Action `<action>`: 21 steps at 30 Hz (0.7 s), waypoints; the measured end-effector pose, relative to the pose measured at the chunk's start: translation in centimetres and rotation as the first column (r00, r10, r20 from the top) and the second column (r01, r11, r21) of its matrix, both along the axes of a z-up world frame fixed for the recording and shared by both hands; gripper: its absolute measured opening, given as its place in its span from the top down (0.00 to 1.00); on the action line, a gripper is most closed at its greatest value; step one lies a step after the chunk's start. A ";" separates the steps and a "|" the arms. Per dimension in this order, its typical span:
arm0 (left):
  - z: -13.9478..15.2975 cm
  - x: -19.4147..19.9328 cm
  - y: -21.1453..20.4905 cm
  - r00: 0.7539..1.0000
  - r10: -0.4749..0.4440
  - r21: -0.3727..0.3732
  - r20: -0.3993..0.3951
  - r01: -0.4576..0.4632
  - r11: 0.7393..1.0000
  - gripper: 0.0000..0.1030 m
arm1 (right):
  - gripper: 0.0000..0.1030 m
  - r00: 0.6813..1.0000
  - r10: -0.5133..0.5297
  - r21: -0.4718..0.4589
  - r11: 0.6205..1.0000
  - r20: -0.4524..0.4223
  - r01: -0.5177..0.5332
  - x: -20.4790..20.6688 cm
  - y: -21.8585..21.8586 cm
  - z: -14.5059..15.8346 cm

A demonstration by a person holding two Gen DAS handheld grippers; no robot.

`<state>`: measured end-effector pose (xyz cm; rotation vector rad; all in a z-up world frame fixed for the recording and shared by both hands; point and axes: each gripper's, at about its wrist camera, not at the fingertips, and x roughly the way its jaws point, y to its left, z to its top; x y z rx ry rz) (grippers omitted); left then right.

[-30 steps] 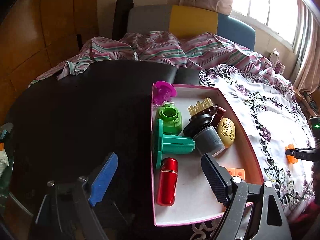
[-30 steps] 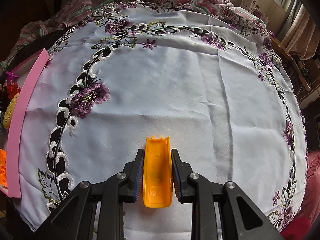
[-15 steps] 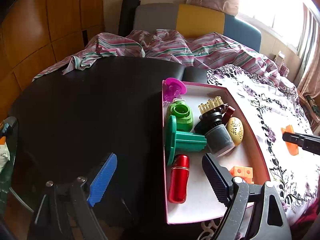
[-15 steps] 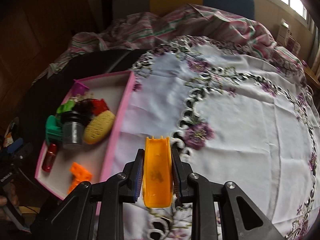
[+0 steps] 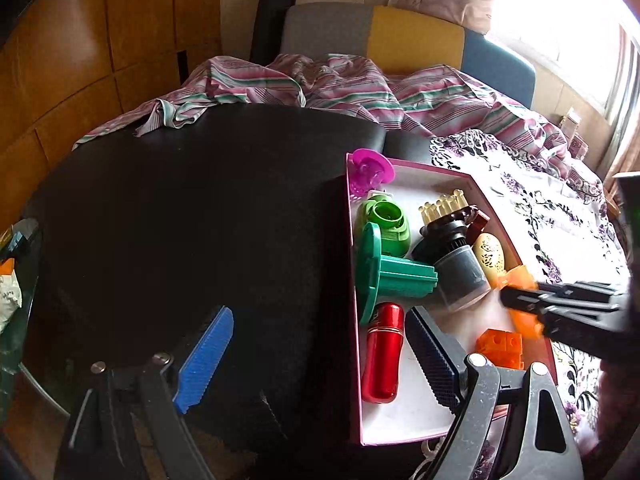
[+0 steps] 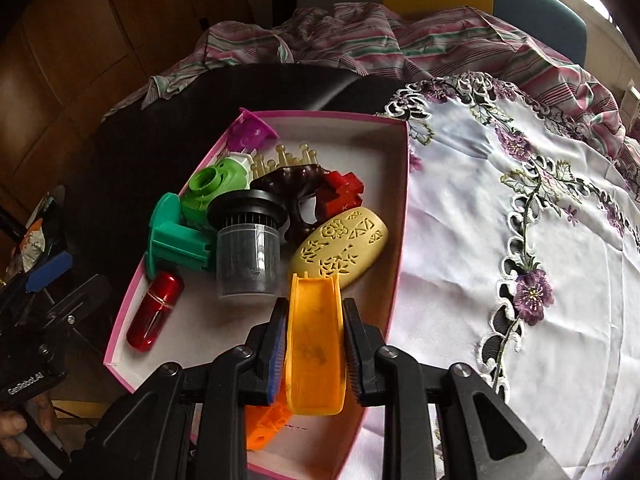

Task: Organize rigid objects
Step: 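Lower the translucent orange piece into the tray beside the cube block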

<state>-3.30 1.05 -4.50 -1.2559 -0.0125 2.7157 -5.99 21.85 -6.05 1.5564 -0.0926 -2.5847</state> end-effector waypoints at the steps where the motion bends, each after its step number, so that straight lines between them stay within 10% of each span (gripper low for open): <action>1: 0.0 0.0 -0.1 1.000 0.003 0.000 0.000 -0.003 1.000 0.13 | 0.76 1.000 -0.003 0.007 1.000 0.011 0.003 -0.2 -0.2 -0.5; 21: -0.1 0.1 0.1 1.000 0.016 -0.013 -0.006 -0.016 1.000 0.08 | 0.58 0.996 -0.075 -0.112 0.991 -0.044 0.070 2.0 -0.5 -0.4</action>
